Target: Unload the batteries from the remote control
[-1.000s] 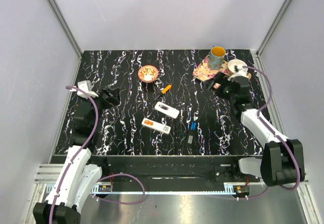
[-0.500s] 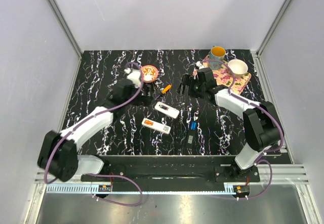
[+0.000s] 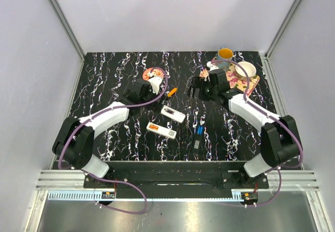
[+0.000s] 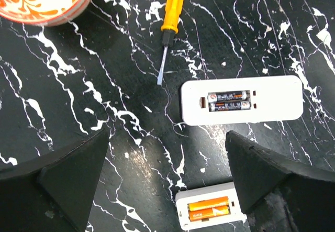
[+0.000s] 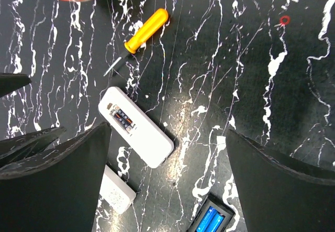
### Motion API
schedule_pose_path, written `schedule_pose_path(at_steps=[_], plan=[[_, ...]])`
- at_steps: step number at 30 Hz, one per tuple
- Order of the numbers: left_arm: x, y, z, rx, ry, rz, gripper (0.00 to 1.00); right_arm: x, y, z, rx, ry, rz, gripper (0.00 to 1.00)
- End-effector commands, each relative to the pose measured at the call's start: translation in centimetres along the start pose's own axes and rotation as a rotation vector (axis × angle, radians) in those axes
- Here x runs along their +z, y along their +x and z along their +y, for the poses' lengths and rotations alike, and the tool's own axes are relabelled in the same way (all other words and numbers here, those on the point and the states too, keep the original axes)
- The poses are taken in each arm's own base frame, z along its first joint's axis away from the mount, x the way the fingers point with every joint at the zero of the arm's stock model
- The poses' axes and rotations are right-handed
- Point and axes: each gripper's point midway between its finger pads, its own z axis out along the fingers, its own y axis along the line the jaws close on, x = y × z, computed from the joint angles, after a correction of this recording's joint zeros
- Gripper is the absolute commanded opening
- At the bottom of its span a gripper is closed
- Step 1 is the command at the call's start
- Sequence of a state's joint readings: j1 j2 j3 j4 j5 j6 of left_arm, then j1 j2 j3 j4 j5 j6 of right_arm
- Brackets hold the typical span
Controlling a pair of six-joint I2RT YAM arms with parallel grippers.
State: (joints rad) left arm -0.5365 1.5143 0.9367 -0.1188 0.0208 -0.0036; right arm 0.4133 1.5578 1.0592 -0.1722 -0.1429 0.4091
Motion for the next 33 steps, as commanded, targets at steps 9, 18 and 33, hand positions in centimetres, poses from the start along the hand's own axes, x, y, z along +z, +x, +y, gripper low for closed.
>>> schedule_pose_path(at_steps=[9,18,33], plan=[[5.0,-5.2,-0.1,0.097,0.014,-0.024,0.99,-2.8,-3.0,-2.7,0.017,0.016,-0.089,1.0],[10.2,-5.4,0.9,0.153,-0.043,0.06,0.95,-3.3,-3.3,-3.8,0.032,0.003,-0.082,0.99],[15.3,-3.7,-0.2,0.228,-0.048,0.159,0.29,-3.9,-3.6,-4.4,0.038,0.003,-0.089,1.0]])
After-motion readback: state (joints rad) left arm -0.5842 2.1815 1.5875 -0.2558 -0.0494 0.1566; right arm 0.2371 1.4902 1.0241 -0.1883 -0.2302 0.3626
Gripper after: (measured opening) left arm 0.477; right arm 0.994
